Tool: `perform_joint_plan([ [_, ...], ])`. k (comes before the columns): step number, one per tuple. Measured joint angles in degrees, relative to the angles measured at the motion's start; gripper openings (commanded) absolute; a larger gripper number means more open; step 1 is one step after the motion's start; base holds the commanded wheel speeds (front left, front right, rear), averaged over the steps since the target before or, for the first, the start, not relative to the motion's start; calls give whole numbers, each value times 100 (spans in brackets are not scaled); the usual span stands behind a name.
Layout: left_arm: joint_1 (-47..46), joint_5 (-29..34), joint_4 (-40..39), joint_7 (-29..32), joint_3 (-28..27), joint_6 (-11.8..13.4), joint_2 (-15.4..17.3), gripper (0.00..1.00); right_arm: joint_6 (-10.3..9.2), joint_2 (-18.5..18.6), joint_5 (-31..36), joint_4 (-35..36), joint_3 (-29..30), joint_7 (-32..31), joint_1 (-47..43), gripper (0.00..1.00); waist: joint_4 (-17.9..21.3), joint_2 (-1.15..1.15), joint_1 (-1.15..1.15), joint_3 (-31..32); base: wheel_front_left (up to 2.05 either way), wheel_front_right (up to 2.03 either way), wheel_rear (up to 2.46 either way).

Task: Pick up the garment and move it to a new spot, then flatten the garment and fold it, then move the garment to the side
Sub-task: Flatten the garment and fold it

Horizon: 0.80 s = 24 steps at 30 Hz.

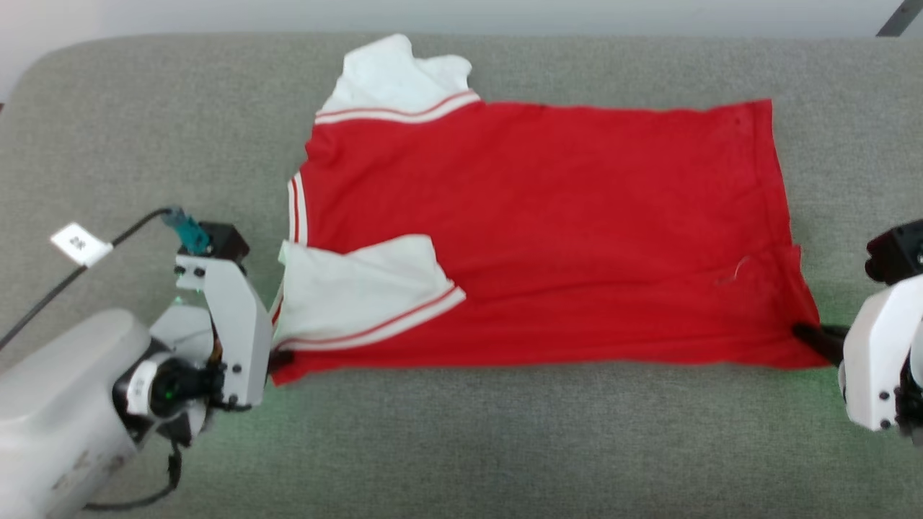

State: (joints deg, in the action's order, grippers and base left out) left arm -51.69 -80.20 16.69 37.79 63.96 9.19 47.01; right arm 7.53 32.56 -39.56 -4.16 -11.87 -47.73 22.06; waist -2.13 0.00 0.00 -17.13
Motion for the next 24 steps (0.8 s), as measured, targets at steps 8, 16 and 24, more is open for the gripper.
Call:
perform_joint_plan([
  [8,370,-5,-795,23,79,352,433,0,0,194,-181,514,162,-342,-670,0,-51,0,0,190,0,0,0],
  [16,816,-127,-1372,-120,143,626,721,0,0,121,-223,859,477,-467,-1380,0,-62,0,0,267,0,0,0],
  [24,985,-188,-1324,-314,135,668,634,36,0,-104,-47,1028,590,-446,-1553,32,-17,0,0,276,0,0,0],
])
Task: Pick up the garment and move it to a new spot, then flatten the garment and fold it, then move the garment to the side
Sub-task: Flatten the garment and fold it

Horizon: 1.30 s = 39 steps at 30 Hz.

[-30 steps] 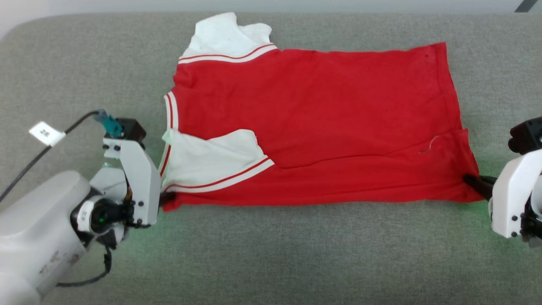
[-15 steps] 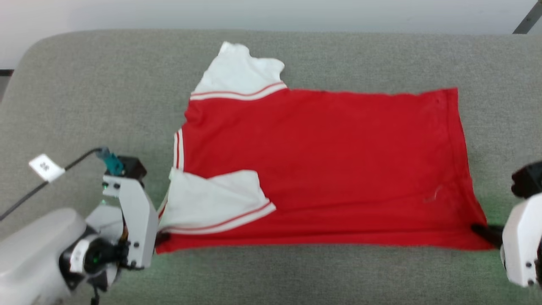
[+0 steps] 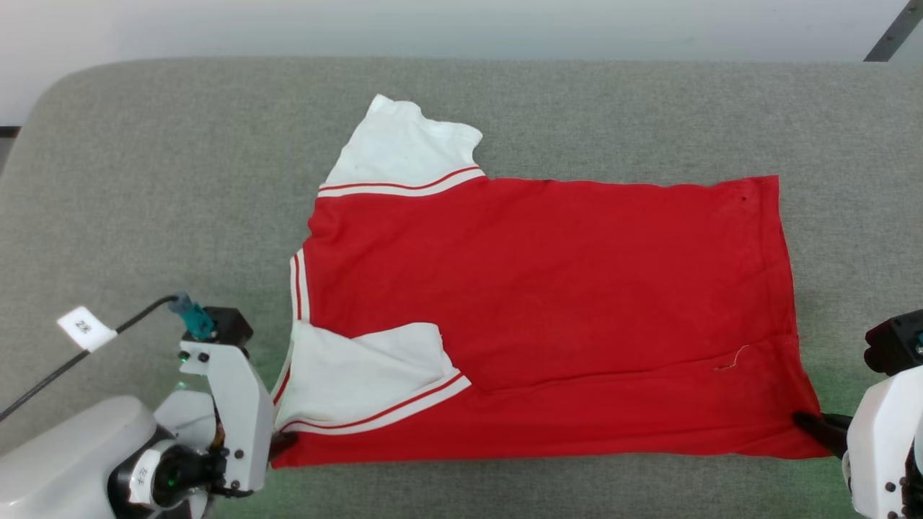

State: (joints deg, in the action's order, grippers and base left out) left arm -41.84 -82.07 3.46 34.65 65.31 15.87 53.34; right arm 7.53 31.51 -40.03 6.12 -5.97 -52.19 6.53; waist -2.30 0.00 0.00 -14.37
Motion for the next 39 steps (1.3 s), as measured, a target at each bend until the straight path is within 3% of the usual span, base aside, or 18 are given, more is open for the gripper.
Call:
perform_joint_plan([
  [1,5,3,29,-30,-7,0,-5,67,0,-9,23,11,-7,9,1,45,7,0,0,4,0,0,0],
  [3,7,16,78,-88,-22,11,-13,75,0,-24,42,22,-38,51,3,82,20,0,0,16,0,0,0],
  [4,6,20,92,-89,-29,10,-18,93,0,-37,43,22,-46,54,6,96,24,0,0,23,0,0,0],
  [5,5,46,96,-97,-26,11,-18,100,0,-54,63,25,-57,53,7,100,30,0,0,29,0,0,0],
  [17,-137,44,-186,-88,-212,179,236,100,-1,-148,148,257,201,200,-40,100,103,0,0,95,0,0,0],
  [22,-470,169,-419,-147,-403,193,389,100,-1,-353,330,593,468,608,-38,100,192,0,0,88,0,0,0],
  [25,-782,379,-441,-301,-563,113,407,100,-2,-475,537,809,541,1071,-3,100,261,0,0,55,0,0,0],
  [28,-1092,563,-309,-485,-694,-130,310,100,-4,-648,749,947,592,1795,172,100,350,0,0,14,0,0,0],
  [39,-2080,1310,1151,-1144,-861,-967,-291,100,-2,-1261,1883,700,499,4992,592,100,787,0,0,-234,0,0,0],
])
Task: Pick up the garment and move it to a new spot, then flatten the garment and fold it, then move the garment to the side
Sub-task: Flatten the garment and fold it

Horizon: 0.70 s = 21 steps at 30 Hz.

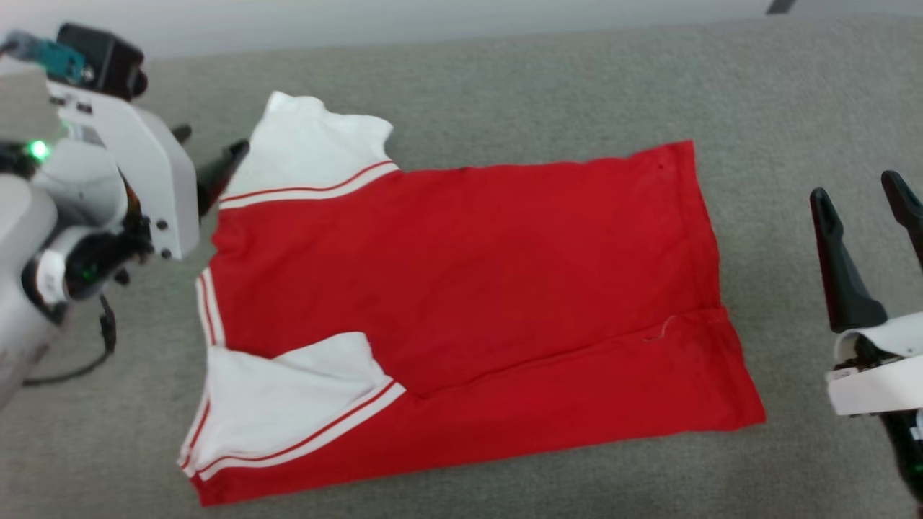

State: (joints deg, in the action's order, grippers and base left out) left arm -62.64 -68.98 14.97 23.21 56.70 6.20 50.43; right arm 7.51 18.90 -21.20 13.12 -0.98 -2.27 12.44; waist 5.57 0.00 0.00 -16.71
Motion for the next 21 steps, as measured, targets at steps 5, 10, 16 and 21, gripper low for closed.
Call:
perform_joint_plan([
  [5,-372,207,725,-163,-18,-299,-207,100,0,-188,192,-221,-46,656,53,100,165,0,0,-202,0,0,0],
  [10,-785,369,1404,-230,-43,-530,-377,100,0,-263,220,-387,-120,860,120,100,316,0,0,-454,0,0,0],
  [16,-1229,450,1946,-40,-2,-809,-572,100,0,-308,197,-500,-190,1036,170,100,489,0,0,-794,0,0,0],
  [21,-1598,559,2323,380,144,-983,-646,100,0,-336,148,-547,-296,1137,250,100,621,0,0,-1092,0,0,0],
])
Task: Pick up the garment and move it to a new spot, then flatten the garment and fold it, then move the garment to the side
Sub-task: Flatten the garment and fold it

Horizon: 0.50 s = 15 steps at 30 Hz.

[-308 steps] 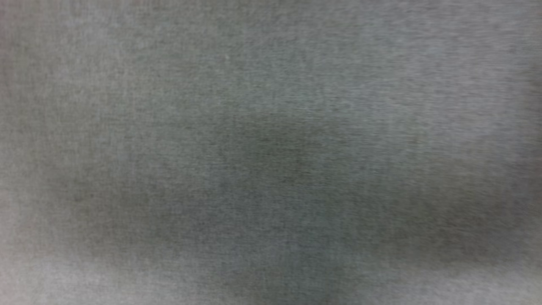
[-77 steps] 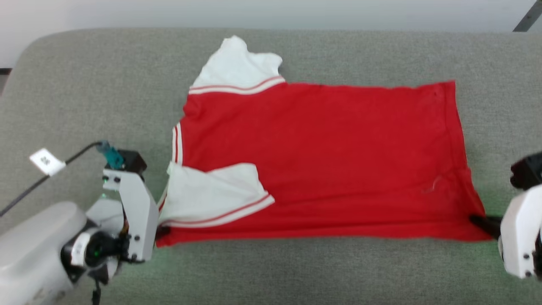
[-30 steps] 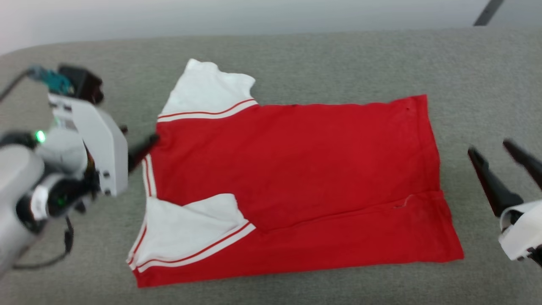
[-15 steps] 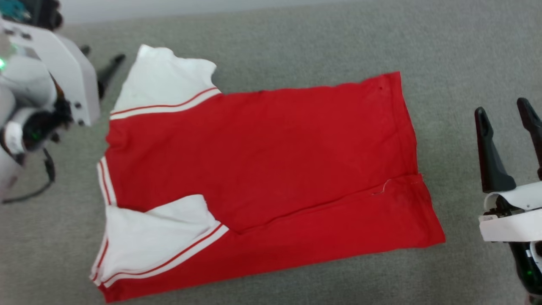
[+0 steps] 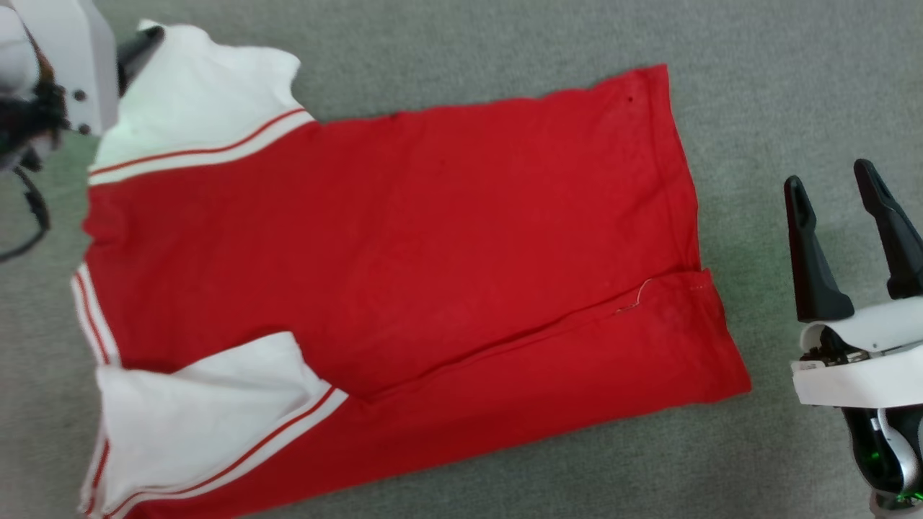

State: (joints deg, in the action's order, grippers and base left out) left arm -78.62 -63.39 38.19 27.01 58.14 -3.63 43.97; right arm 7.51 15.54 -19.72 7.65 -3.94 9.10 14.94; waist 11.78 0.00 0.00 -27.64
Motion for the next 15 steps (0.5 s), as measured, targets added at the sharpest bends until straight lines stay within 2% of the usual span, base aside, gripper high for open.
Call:
perform_joint_plan([
  [8,-354,26,611,630,132,-140,-1,100,0,-14,-66,-114,-171,58,114,100,194,0,0,-434,0,0,0],
  [15,-629,-134,938,980,66,-151,-121,100,0,1,-78,-198,-211,96,218,100,277,0,0,-679,0,0,0],
])
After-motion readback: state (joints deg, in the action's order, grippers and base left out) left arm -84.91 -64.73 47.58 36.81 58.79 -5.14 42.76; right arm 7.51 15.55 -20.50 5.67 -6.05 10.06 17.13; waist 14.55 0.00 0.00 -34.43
